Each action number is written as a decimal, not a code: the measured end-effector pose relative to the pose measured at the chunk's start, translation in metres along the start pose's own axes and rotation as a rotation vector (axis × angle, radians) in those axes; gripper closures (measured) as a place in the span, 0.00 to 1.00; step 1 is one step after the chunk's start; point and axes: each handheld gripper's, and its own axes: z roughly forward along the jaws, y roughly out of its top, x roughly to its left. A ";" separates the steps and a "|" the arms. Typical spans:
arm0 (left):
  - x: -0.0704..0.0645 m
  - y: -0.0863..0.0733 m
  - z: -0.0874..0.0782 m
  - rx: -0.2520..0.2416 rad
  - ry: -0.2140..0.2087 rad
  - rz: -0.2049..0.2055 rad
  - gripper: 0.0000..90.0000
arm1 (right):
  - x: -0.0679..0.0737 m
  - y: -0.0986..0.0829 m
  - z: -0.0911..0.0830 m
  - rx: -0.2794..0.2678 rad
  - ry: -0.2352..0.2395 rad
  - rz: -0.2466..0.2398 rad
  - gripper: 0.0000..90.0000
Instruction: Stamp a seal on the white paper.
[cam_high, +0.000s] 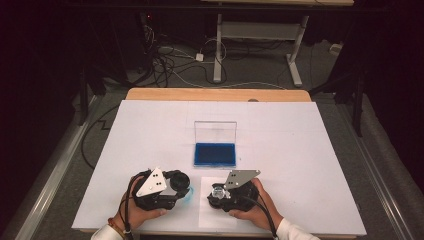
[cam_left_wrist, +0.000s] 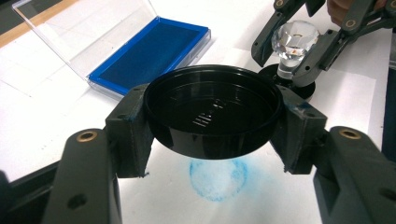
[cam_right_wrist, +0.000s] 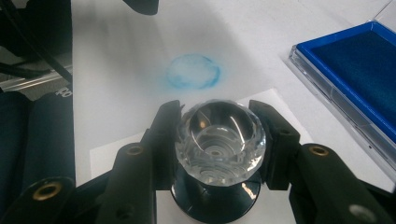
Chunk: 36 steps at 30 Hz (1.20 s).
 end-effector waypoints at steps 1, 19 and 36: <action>0.000 0.000 0.000 0.001 0.001 0.001 0.40 | 0.000 0.000 0.000 0.002 -0.001 -0.002 0.63; -0.001 0.001 -0.001 -0.003 -0.003 0.008 0.40 | 0.001 0.001 -0.001 0.006 -0.007 -0.007 0.63; 0.000 0.001 -0.002 -0.002 -0.004 0.009 0.40 | 0.001 0.000 0.000 0.003 -0.009 -0.008 0.63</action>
